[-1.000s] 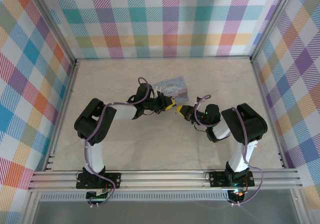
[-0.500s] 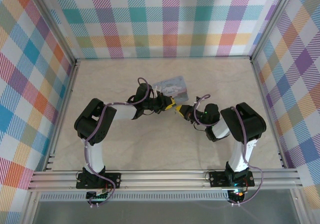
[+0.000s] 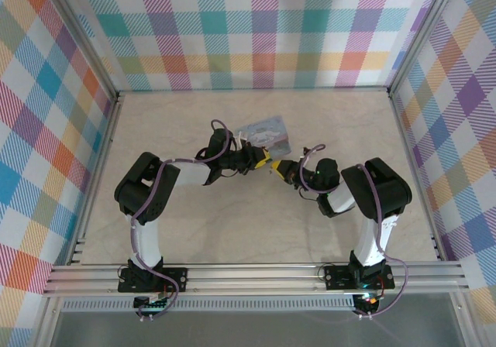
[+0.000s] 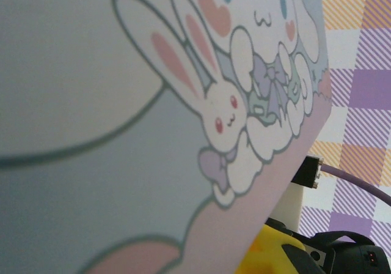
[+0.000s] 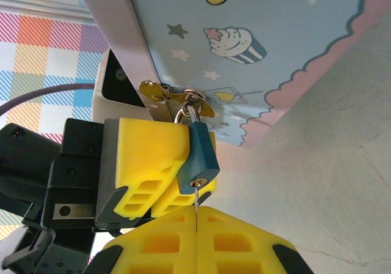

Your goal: Unlock the padlock with the key

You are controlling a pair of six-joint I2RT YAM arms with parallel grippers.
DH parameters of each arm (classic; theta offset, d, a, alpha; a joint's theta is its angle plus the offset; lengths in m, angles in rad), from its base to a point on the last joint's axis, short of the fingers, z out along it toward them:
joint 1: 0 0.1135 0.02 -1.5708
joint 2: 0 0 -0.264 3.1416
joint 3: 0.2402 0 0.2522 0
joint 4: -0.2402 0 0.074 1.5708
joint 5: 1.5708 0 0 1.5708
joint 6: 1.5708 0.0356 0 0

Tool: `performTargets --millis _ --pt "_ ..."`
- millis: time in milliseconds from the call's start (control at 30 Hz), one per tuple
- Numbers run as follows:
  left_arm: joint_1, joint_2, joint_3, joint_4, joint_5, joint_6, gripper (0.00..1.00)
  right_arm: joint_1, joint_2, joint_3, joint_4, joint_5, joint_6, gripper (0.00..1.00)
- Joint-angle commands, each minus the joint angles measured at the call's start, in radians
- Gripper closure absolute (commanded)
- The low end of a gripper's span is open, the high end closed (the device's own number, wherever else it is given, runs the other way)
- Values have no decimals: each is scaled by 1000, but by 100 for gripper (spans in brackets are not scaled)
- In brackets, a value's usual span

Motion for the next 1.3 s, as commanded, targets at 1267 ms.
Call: performTargets --millis 1267 --pt "-9 -8 -15 204 107 -106 100 7 40 207 42 -10 124 100"
